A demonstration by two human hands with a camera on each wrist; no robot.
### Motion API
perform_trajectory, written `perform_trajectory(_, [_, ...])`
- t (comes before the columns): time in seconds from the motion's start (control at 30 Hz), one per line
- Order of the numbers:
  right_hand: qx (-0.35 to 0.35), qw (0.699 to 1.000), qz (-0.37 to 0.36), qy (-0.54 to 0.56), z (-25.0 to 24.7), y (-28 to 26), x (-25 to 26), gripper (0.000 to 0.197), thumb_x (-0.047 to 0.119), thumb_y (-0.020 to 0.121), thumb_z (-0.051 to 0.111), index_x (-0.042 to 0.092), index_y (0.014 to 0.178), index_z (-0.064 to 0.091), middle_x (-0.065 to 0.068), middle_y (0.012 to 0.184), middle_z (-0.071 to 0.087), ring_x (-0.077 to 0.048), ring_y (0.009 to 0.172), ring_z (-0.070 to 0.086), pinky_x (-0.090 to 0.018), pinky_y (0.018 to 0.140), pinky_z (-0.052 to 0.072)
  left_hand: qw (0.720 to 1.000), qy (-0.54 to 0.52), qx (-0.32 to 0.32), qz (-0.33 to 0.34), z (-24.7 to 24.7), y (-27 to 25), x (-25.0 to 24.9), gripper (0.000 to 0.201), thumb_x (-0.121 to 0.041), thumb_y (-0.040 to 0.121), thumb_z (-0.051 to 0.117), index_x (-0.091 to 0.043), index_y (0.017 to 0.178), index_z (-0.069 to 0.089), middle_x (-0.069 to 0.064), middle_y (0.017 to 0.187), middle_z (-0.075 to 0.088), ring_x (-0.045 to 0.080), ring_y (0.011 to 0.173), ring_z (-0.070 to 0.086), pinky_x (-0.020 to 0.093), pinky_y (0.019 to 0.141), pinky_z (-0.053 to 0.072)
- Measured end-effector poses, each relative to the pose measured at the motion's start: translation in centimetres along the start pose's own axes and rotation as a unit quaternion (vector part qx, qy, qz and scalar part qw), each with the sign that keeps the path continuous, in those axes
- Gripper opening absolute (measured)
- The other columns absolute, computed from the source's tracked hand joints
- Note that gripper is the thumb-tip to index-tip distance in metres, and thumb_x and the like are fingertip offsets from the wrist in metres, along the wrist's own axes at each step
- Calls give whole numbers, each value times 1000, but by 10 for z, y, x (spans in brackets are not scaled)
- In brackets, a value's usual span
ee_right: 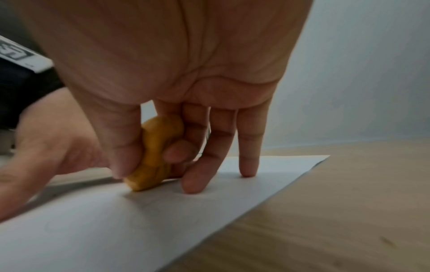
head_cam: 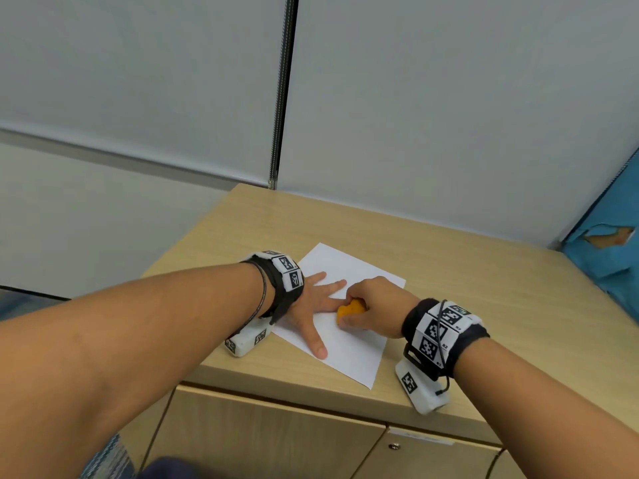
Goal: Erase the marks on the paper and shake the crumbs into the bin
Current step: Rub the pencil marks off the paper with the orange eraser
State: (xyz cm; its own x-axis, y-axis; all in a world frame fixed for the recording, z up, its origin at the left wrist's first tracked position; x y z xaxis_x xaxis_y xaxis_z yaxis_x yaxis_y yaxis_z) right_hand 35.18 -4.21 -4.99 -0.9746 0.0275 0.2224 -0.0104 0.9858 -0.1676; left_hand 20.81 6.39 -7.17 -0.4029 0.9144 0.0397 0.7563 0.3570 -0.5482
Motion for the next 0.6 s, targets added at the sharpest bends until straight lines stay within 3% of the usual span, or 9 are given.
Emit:
perform_trajectory(0.13, [45,998,-25,-33,-4,0,3,28,51,87,70,23,89,66,2,83,64,-15,75,57,-32,70,47,1000,-14,-8,1,7,4,4,123,-87,55,63,-63,140,-22,-16,152,-43,30,142,-36,68,112,-7])
perform_trajectory(0.27, [-3,996,-10,-93,-8,7,7,32,46,90,63,20,73,56,2,73,58,-20,72,58,-32,62,46,1000,-13,-15,1,9,7,3,126,-84,59,67,-59,142,-24,-15,153,-41,30,142,-37,67,111,-10])
perform_trajectory(0.4, [70,992,-85,-67,-3,1,24,30,46,85,72,16,79,68,7,67,58,-13,65,56,-31,64,49,1000,-18,-14,1,8,6,3,119,-82,62,67,-54,149,-9,-14,155,-37,31,141,-38,68,114,-5])
perform_trajectory(0.53, [11,995,-26,-99,-17,14,8,34,44,83,70,19,65,58,2,63,57,-19,64,56,-29,57,45,1000,-11,-15,-2,6,4,0,126,-81,62,68,-55,144,-24,-12,155,-39,31,142,-36,65,112,-10])
perform_trajectory(0.6, [33,994,-49,-89,-13,12,13,32,44,84,72,18,67,62,3,63,58,-16,63,56,-28,56,44,1000,-11,-16,-4,6,5,0,123,-80,64,68,-55,146,-20,-12,155,-38,31,142,-37,66,112,-10])
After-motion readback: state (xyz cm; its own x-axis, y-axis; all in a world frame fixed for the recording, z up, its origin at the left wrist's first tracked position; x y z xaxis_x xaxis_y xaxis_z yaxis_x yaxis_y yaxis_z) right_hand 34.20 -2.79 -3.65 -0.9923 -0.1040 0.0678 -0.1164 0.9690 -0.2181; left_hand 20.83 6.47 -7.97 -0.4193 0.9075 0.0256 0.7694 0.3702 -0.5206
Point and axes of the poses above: each hand's wrist, its own y-axis towards the middle knuckle, its own z-axis out of the palm, x = y × z, the point moved 1 cm from there along y, towards the middle knuckle
